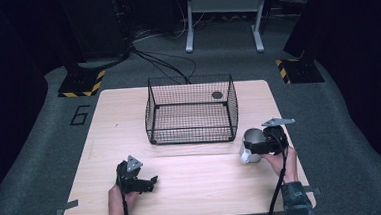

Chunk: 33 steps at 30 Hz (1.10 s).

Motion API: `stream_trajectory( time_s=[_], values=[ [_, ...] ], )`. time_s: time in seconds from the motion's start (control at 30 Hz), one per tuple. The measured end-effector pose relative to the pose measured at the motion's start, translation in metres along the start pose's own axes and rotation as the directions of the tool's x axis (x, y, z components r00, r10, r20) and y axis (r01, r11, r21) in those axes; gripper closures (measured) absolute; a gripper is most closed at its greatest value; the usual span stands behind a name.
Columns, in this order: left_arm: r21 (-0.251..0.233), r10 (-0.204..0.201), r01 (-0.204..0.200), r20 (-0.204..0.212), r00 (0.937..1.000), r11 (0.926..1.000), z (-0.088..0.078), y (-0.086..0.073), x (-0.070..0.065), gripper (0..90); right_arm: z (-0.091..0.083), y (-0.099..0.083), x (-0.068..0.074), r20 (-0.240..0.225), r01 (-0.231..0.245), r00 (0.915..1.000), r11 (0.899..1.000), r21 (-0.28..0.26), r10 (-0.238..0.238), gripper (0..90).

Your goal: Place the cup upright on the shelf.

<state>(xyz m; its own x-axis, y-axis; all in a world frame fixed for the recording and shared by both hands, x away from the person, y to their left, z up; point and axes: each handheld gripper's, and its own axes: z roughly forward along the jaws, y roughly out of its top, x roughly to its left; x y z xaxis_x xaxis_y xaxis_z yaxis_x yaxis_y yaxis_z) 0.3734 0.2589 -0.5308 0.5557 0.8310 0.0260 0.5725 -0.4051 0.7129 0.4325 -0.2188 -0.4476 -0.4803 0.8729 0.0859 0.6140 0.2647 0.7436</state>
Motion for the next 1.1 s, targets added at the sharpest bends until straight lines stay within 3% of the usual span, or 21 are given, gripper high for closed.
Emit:
stream_trajectory(
  time_s=[1.1],
  values=[
    [0.011, 0.007, -0.007, 0.005, 1.0, 0.9999, -0.0008, 0.0004, 0.0006, 0.6, -0.0056, -0.0011, 0.0035, 0.002, 0.017, 0.9999, 0.999, -0.042, -0.017, 5.7]
  ],
)
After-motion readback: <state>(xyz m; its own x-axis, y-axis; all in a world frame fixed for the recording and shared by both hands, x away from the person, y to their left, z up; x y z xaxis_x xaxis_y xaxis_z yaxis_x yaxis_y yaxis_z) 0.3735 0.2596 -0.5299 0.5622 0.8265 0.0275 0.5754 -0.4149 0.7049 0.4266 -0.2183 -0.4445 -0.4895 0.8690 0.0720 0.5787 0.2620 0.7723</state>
